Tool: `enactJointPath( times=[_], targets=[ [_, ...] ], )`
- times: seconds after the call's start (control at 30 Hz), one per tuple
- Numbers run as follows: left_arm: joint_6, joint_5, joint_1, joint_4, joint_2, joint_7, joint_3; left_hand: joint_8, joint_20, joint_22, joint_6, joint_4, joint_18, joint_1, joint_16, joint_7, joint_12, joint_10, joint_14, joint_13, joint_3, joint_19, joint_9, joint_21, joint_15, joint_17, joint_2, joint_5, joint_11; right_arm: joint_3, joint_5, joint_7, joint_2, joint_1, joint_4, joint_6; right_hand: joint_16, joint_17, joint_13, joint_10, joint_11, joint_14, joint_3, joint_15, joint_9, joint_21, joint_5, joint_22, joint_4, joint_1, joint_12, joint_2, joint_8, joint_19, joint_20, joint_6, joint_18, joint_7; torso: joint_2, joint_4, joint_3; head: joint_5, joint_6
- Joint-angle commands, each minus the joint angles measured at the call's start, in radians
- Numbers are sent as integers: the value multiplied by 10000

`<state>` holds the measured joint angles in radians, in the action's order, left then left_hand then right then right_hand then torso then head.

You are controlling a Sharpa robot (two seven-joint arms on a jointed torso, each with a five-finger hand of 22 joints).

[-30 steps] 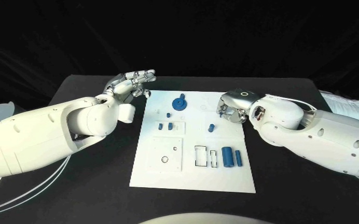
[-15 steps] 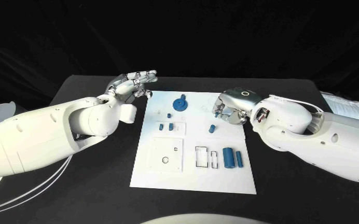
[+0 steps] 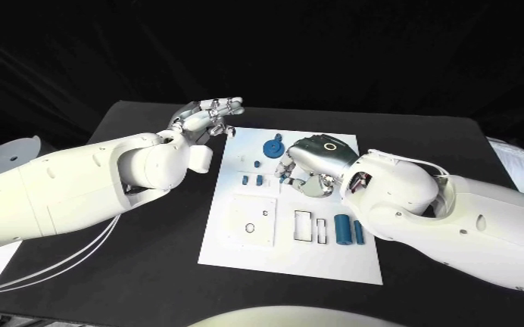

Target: Assemble the parts on the task board

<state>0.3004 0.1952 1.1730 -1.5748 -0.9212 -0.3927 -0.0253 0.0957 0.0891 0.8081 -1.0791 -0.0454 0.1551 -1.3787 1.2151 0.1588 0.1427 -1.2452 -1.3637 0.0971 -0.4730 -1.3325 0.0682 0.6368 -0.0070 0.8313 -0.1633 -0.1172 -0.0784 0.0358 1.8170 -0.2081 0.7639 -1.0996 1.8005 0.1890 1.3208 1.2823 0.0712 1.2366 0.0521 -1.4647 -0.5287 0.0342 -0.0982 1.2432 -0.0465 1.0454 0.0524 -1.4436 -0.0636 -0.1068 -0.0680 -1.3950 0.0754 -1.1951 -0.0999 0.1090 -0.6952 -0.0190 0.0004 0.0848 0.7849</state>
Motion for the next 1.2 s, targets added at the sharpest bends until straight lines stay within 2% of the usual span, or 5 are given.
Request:
enactJointPath(
  times=[0.03, 0.27, 0.4, 0.5, 1.2],
  targets=[
    [-204, 35, 6, -25, 31, -86, 6, -40, 6, -16, 41, 6, 198, -21, -67, -4, 64, 71, 62, 12, 31, 83, -11, -30, -14, -9, 108, 19, 17, -52, 193, 201, -223, 140, -67, -47, 63, -4, 5, 44, 25, -617, -57, -65, -16, 59, -27, 4, -27, 91, -24, -31, -35, -70, -16, 0, -1, 70, 0, 22, -9, 224, 64],
    [-191, 35, 6, -48, 51, -61, 6, -52, 8, -24, 63, 24, 196, -31, -63, 5, 80, 101, 66, 17, 49, 83, -14, -41, -8, -11, 115, 19, 9, -164, 211, 350, -690, 674, -387, -224, 58, -13, -4, 41, 39, -614, -64, -74, -18, 47, -28, -17, -43, 101, -19, -40, -28, -63, -9, 8, -5, 87, -6, 3, -9, 308, 111],
    [-194, 35, 6, -66, 55, -54, 6, -69, 11, -27, 96, 37, 194, -33, -62, 17, 93, 125, 71, 21, 67, 81, -19, -46, -2, -21, 117, 20, -1, -181, 211, 417, -874, 905, -605, -254, 57, -15, -7, 40, 43, -613, -66, -77, -18, 45, -29, -19, -49, 104, -17, -42, -26, -63, -7, 11, -6, 92, -2, 39, -5, 380, 154],
    [-204, 34, 6, -76, 60, -57, 6, -75, 13, -26, 108, 41, 193, -34, -60, 22, 100, 137, 72, 23, 74, 79, -20, -44, 1, -21, 121, 20, -4, -194, 212, 447, -1018, 1024, -795, -260, 61, -11, -10, 39, 49, -614, -69, -80, -19, 44, -30, -22, -55, 106, -16, -42, -24, -62, -5, 14, -6, 97, 4, 30, -9, 386, 155],
    [-269, 5, 7, -66, 76, -31, 7, -78, 14, -37, 116, 44, 194, -33, -63, 26, 107, 147, 76, 25, 81, 82, -20, -59, 4, -30, 125, 20, -8, -225, 373, 238, -1312, 1174, -1167, -683, 56, -28, -32, 28, 85, -608, -59, -108, -25, 32, -24, -44, -77, 170, -8, -59, -14, -54, 16, 27, -9, 133, 2, 29, 0, 462, 222]
  ],
)
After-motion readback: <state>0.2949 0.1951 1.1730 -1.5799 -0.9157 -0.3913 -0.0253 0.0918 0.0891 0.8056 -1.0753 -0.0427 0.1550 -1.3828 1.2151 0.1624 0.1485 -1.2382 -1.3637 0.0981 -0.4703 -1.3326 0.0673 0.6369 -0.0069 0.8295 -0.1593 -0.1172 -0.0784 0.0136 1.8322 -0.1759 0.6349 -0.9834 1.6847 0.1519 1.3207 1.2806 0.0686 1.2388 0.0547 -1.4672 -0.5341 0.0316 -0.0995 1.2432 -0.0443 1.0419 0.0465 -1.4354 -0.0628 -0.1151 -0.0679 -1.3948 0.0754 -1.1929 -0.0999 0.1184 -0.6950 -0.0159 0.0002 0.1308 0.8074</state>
